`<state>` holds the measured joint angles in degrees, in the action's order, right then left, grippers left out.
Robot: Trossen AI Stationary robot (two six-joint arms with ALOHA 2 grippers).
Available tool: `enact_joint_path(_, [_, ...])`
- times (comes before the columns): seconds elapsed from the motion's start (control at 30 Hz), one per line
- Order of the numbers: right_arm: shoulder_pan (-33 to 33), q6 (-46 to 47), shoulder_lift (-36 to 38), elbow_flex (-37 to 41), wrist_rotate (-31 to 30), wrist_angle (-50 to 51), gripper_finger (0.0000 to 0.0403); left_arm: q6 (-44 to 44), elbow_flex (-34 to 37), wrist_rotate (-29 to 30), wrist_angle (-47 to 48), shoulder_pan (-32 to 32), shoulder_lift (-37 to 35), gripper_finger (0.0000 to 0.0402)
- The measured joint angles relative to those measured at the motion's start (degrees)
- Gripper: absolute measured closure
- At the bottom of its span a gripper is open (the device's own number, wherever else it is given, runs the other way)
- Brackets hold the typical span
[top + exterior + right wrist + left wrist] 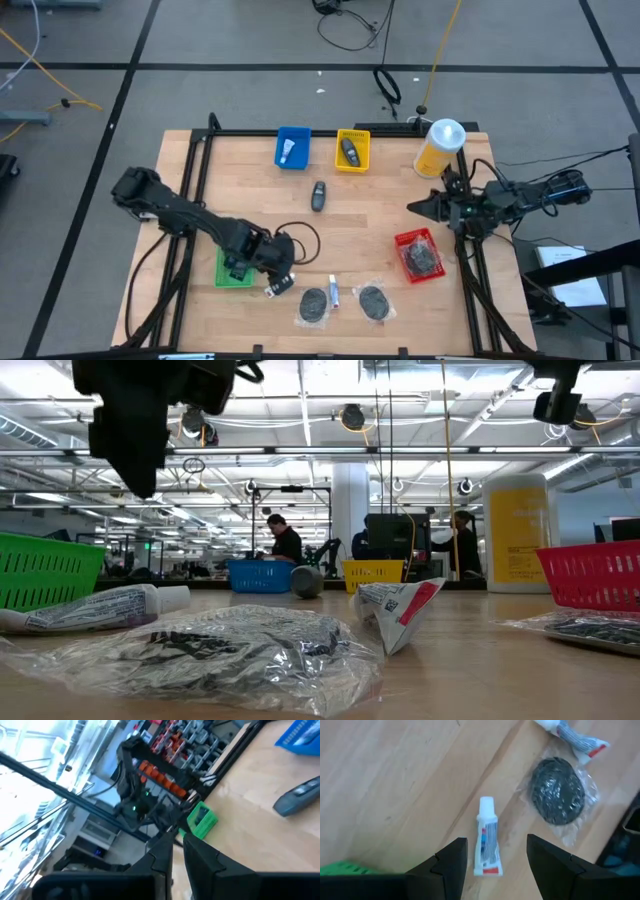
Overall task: Pick & Place Travel size toiletries
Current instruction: Put the white toothpaste into the blue basket
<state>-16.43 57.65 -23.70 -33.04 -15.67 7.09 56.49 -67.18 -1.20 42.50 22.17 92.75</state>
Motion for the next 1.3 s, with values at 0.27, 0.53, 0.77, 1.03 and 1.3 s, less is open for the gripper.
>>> enact_joint_path(0.27, [1.44,-0.31,-1.5,0.0,-2.53,0.0,0.0365,0.53,0.0,1.31,-4.5,-0.35,6.37,0.0199])
enact_joint_path(0.53, [2.21,0.1,-2.28,0.0,-2.29,0.02,0.0365,0.99,0.0,1.32,-6.81,-0.35,11.8,0.0199])
enact_joint_path(0.77, [2.21,0.1,-2.25,0.0,-2.29,0.0,0.0365,0.98,0.0,1.34,-6.54,-0.35,15.42,0.0199])
enact_joint_path(1.03, [2.21,-0.04,-2.25,0.0,-2.26,-0.01,0.0365,0.63,0.0,3.69,-5.72,-0.39,16.08,0.0231])
enact_joint_path(1.3, [2.21,-0.95,-2.25,0.0,-3.7,0.0,0.0365,0.67,0.0,4.01,-5.18,-0.39,16.11,0.0352])
